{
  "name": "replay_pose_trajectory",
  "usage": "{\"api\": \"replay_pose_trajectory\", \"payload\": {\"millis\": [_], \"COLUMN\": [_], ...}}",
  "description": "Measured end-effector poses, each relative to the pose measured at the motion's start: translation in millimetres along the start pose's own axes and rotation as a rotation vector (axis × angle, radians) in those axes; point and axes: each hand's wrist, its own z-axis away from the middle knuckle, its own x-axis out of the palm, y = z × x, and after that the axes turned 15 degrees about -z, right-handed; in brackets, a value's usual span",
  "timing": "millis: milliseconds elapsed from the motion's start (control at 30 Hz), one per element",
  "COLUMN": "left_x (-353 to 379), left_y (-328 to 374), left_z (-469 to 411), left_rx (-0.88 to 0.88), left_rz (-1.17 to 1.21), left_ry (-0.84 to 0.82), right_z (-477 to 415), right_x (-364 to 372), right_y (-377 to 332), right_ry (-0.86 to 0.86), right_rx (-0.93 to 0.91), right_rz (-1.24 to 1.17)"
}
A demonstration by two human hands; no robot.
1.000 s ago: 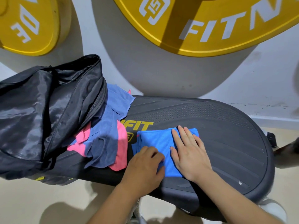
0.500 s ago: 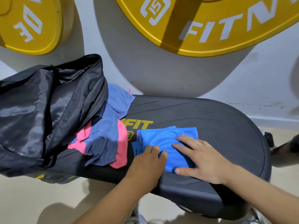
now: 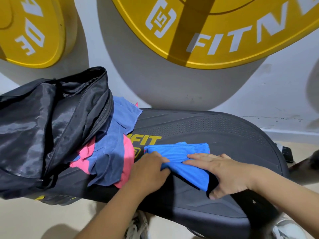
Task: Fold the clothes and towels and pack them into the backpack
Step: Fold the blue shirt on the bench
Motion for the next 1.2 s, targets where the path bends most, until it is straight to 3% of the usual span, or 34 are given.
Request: {"api": "replay_pose_trajectory", "payload": {"millis": [100, 167, 267, 367, 433, 533, 600, 700, 800, 900, 1033, 1200], "left_x": [-15.4, -20.1, -27.4, -34.7, -31.3, -11.6, 9.8, 34.6, 38.2, 38.3, 39.2, 36.0], "left_y": [-5.5, -8.8, -14.8, -16.6, -8.0, 13.3, 23.5, 26.6, 27.9, 30.1, 27.8, 30.2], "left_z": [-10.4, -10.4, 0.8, 24.0, 37.4, 49.7, 53.3, 58.2, 57.0, 54.0, 54.3, 56.0], "left_rx": [-0.047, -0.074, -0.128, -0.239, -0.323, -0.457, -0.528, -0.554, -0.481, -0.419, -0.411, -0.420], "left_rz": [0.141, 0.231, 0.521, 0.996, 1.281, 1.471, 1.469, 1.215, 1.017, 0.857, 0.852, 0.901], "left_ry": [-0.099, -0.132, -0.142, -0.085, -0.052, 0.061, 0.129, 0.170, 0.227, 0.251, 0.194, 0.138], "right_z": [-10.5, -14.3, -10.7, 3.4, 7.1, -12.1, -35.7, -57.7, -51.7, -33.7, -18.4, 3.1], "right_x": [2.8, 7.4, -6.3, -49.3, -78.3, -99.2, -88.4, -48.3, -7.0, 42.1, 83.1, 75.5], "right_y": [5.6, 10.7, 7.5, -13.8, -28.2, -42.1, -44.4, -43.2, -46.0, -65.8, -70.4, -60.9], "right_ry": [0.309, 0.473, 0.474, 0.411, 0.385, 0.384, 0.417, 0.556, 0.666, 0.580, 0.486, 0.458], "right_rx": [-0.200, -0.188, -0.060, -0.065, -0.042, 0.092, 0.207, 0.284, 0.118, -0.081, -0.021, -0.029], "right_rz": [-0.167, -0.251, -0.572, -0.866, -0.818, -0.437, -0.148, 0.099, 0.013, -0.184, -0.127, -0.073]}}
